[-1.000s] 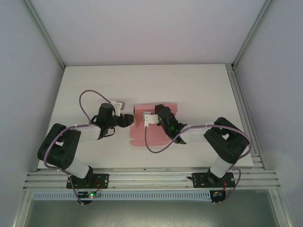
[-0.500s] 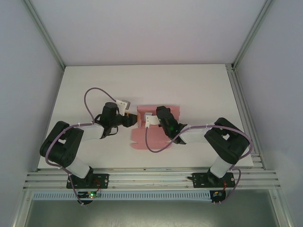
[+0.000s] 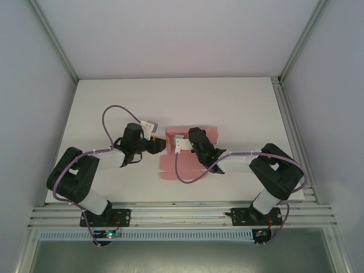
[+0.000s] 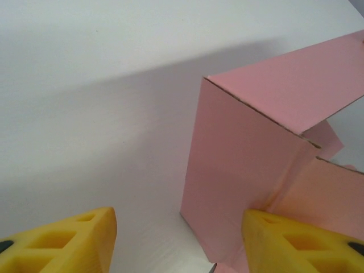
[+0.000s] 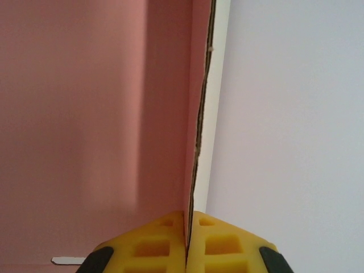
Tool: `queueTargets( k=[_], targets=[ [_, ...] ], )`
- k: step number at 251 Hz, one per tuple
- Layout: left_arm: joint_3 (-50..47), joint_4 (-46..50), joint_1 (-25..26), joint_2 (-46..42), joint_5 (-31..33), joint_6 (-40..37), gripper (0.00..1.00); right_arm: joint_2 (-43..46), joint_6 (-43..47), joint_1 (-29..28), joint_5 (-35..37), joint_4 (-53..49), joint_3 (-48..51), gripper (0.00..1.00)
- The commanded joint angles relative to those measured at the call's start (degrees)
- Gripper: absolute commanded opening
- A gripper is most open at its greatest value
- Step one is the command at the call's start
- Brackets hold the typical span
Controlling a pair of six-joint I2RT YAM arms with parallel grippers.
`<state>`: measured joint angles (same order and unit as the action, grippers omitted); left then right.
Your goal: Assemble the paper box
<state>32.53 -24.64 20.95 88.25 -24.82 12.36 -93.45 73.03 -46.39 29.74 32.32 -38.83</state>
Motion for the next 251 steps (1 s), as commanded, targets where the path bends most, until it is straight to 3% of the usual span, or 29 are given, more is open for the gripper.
queueTargets(
  k=[1,45,82,134,166,211,251],
  targets=[
    [-2.11,1.69,1.47,-2.34,-0.59,-1.74,0.60,1.58,0.54,-0.78,-1.13,-1.60,0.68,0.00],
    [-3.45,0.49,1.52,-4.00,-5.29,-1.15,0.59,1.53,0.69,-0.85,-1.52,-2.87,-0.01,0.00],
    [-2.05,0.74,1.73,-2.47,-2.03,-1.59,0.62,1.77,0.36,-1.29,-2.35,-3.38,-0.20,0.00],
    [0.61,-2.32,1.84,2.17,-5.43,-0.43,0.71,2.28,-0.41,-1.92,-3.05,-4.88,0.12,0.00],
    [2.80,-2.61,1.91,4.91,-5.27,0.05,0.69,2.74,-1.05,-3.22,-2.28,-5.64,0.41,0.00],
    [2.76,-3.07,2.53,4.39,2.02,2.03,0.58,4.04,-2.65,-5.17,-0.49,-6.93,1.32,0.00],
    [0.42,-2.18,5.34,1.22,12.09,1.34,0.58,3.38,-4.21,-7.46,3.00,-9.29,1.46,0.00]
  ],
)
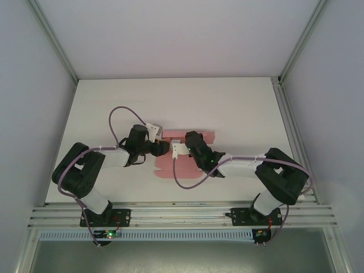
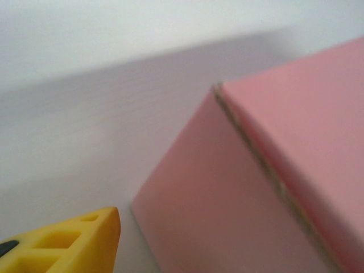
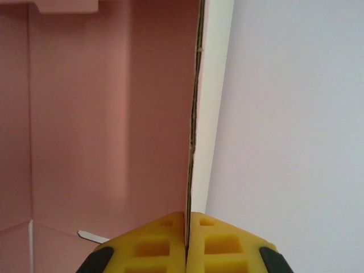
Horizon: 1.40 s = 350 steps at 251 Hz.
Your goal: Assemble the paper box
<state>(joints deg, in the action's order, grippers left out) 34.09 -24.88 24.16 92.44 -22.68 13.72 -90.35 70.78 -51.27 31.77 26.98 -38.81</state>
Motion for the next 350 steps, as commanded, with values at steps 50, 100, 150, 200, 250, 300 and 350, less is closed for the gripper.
queueTargets(
  k=[50,100,150,200,250,300,350],
  targets=[
    [-1.76,-2.45,2.80,-3.94,14.39,-1.22,0.45,0.08,-4.59,-3.85,0.82,-5.47,1.76,0.00],
    [0.65,4.33,4.32,-3.51,21.19,-2.67,0.34,-0.23,-3.93,-3.84,3.63,-5.49,1.25,0.00],
    [0.98,10.72,6.84,-4.00,31.07,-1.24,0.19,0.95,-4.13,-3.82,6.11,-5.25,1.40,0.00],
    [3.52,17.26,9.28,-1.93,48.04,3.39,0.06,2.03,-5.70,-3.86,7.98,-5.15,1.25,0.00],
    [6.37,21.11,10.00,2.31,55.24,11.64,0.16,2.88,-10.74,-3.88,7.52,-6.79,1.08,0.00],
    [4.29,17.50,10.00,1.47,47.69,9.81,0.27,1.52,-12.98,-3.86,8.12,-7.31,1.54,0.00],
    [0.39,15.57,9.93,-3.31,37.80,7.03,0.41,0.81,-13.69,-3.71,8.33,-7.85,1.35,0.00]
  ],
)
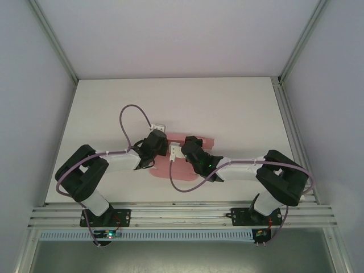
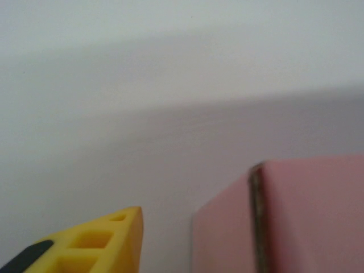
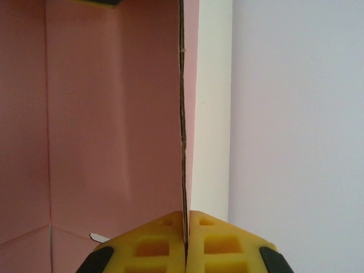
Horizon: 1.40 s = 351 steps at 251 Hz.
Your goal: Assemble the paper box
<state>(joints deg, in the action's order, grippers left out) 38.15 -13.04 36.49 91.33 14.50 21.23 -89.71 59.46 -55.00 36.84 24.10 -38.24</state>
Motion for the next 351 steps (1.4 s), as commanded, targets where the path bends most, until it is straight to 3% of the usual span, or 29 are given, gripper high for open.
queueTargets(
  k=[1,84,135,171,196,250,289,351],
  targets=[
    [-3.73,3.72,-2.39,-2.33,0.49,-0.49,0.41,0.21,-2.39,0.00,3.29,-5.00,0.79,0.00],
    [-5.23,7.01,-2.38,-9.68,-1.80,1.68,0.38,0.11,-3.30,0.69,3.67,-6.22,0.59,0.00],
    [-0.60,13.63,-1.29,-3.68,11.09,4.13,0.14,0.94,-4.87,-0.92,2.56,-7.60,-0.87,0.00],
    [2.24,13.10,0.42,2.03,17.84,6.10,0.00,0.13,-7.45,-1.82,1.31,-8.85,-2.45,0.00],
    [5.05,16.81,1.32,4.58,24.18,11.20,0.00,-0.53,-9.45,-1.99,1.22,-9.96,-3.26,0.00],
    [5.88,17.09,1.31,5.89,22.54,15.47,0.00,-0.89,-11.95,-2.49,0.64,-11.12,-3.61,0.00],
    [1.25,9.39,1.24,1.28,12.11,9.70,0.35,-1.01,-11.86,-1.97,1.89,-11.08,-3.34,0.00],
    [-2.91,9.65,1.23,-12.05,-0.21,4.21,0.57,-1.55,-11.91,-0.61,2.04,-11.35,-3.69,0.00]
  ],
)
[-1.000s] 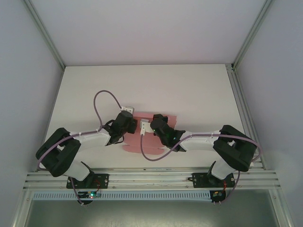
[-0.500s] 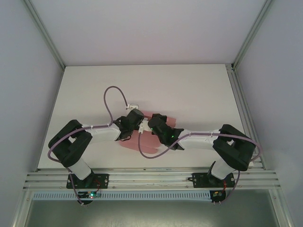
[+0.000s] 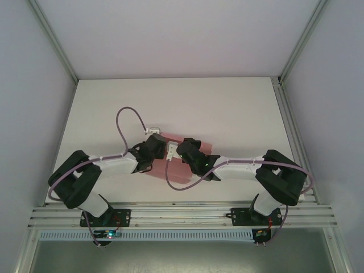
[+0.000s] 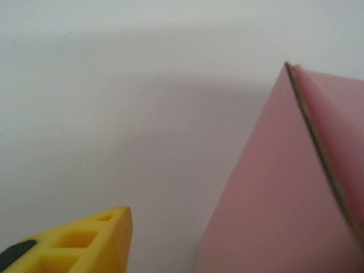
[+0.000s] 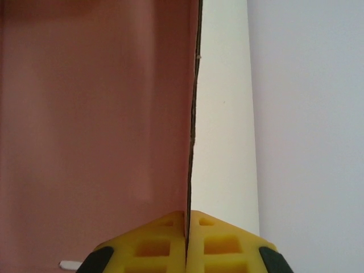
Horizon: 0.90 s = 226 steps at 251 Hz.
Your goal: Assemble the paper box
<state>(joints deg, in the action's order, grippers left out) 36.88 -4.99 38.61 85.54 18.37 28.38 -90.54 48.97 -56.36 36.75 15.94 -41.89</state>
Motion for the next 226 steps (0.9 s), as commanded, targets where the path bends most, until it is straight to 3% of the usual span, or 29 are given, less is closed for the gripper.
queueTargets(
  k=[1,32,77,125,165,226],
  targets=[
    [-1.69,1.67,-0.90,-6.48,-4.28,-3.00,0.58,-0.70,-1.42,0.73,2.11,-3.20,-0.04,0.00],
    [-3.59,2.09,-0.84,-12.50,-6.50,-3.33,0.70,-0.69,-1.26,0.81,1.92,-2.80,0.00,0.00],
    [-4.59,3.64,-1.09,-15.35,-4.54,-3.06,0.70,-0.05,-1.46,0.78,1.15,-2.06,0.14,0.00],
    [-2.90,1.99,-1.94,-10.45,-5.19,-3.36,0.63,-0.05,-1.47,0.72,0.71,-1.90,-0.21,0.00],
    [-0.12,0.88,-3.24,-5.10,-4.92,-3.27,0.50,0.16,-1.49,0.50,0.28,-1.88,-0.17,0.00],
    [2.67,-3.26,-3.99,1.61,-9.11,-3.88,0.46,1.02,-1.65,0.55,-2.43,-2.06,0.48,0.00]
  ],
)
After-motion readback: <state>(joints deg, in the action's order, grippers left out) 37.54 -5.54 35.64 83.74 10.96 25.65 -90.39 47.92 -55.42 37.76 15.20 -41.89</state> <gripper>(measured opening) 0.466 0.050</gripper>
